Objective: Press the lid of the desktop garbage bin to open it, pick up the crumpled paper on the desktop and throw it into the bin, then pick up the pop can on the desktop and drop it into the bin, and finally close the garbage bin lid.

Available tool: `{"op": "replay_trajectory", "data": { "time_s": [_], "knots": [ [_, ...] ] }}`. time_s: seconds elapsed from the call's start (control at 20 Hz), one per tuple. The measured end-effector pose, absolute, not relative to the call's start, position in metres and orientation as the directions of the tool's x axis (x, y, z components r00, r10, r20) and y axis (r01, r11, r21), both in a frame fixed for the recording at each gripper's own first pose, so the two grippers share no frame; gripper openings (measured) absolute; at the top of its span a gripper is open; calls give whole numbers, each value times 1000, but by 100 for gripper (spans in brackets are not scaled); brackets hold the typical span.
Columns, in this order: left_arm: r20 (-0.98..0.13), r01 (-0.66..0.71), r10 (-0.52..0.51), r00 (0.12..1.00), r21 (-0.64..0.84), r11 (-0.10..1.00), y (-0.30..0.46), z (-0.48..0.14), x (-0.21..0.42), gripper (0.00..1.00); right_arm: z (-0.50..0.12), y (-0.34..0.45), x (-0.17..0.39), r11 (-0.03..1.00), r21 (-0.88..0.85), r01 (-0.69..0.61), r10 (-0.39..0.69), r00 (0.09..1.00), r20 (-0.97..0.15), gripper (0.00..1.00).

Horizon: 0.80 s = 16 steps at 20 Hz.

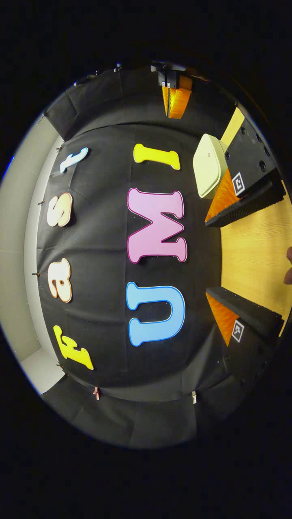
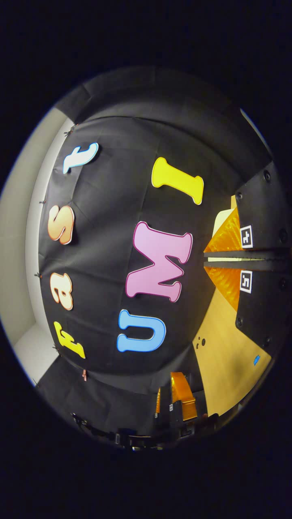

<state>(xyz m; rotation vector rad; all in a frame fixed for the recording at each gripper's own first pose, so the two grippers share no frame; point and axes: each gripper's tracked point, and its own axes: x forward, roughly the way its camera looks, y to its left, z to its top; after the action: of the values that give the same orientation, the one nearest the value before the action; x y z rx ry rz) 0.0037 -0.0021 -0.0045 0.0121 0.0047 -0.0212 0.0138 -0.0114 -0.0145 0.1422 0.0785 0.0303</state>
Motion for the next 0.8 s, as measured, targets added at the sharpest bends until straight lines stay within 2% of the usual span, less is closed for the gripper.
{"op": "replay_trajectory", "data": {
  "time_s": [0.4, 0.8],
  "knots": [
    [-11, 15, -15, 1000, 11, 1000, -1, -7, 6, 95, -54, -40, 66, 988, 153, 1, 35, 973, -228, 6],
    [-21, -5, 5, 1000, 9, 1000, 2, -11, 8, 95, -110, -33, 107, 985, 174, -19, 76, 944, -323, 5]
  ]
}}
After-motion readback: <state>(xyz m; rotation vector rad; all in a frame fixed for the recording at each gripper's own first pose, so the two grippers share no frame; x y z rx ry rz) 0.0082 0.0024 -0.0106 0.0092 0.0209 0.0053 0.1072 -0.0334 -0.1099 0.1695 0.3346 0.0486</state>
